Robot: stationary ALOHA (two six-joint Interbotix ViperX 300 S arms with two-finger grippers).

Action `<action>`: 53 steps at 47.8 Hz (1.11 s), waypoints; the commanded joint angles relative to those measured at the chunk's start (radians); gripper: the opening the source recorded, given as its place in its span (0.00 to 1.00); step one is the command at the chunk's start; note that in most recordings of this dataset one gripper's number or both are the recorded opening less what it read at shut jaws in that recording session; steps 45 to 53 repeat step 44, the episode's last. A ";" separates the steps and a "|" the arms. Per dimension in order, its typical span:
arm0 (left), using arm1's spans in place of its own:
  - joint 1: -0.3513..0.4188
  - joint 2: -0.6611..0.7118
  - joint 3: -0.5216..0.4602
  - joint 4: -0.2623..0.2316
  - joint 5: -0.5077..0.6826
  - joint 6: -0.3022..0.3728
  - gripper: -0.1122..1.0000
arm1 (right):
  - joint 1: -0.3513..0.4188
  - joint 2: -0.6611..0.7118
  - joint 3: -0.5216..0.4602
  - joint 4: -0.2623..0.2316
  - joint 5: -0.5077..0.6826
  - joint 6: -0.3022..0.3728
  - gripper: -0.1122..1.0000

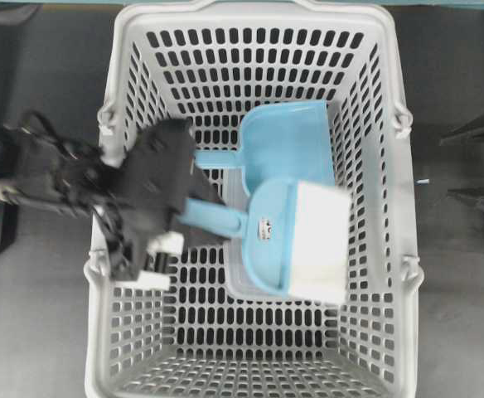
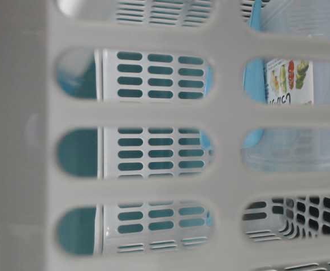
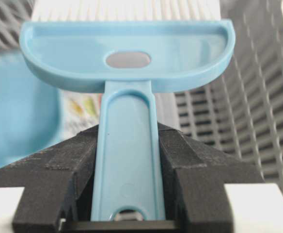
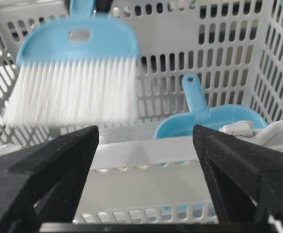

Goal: Pick up the hand brush from the shopping basket with the left arm.
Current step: 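Lift the brush upward out of the basket with the left gripper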

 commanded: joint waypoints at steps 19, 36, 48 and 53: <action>0.028 -0.161 0.110 0.003 -0.233 0.025 0.33 | -0.002 0.006 -0.008 0.002 -0.021 0.003 0.78; 0.028 -0.172 0.133 0.003 -0.282 0.046 0.33 | -0.003 0.006 -0.008 0.002 -0.025 0.003 0.78; 0.026 -0.169 0.135 0.003 -0.282 0.046 0.33 | -0.002 0.006 -0.006 0.002 -0.025 0.003 0.78; 0.026 -0.169 0.135 0.003 -0.282 0.046 0.33 | -0.002 0.006 -0.006 0.002 -0.025 0.003 0.78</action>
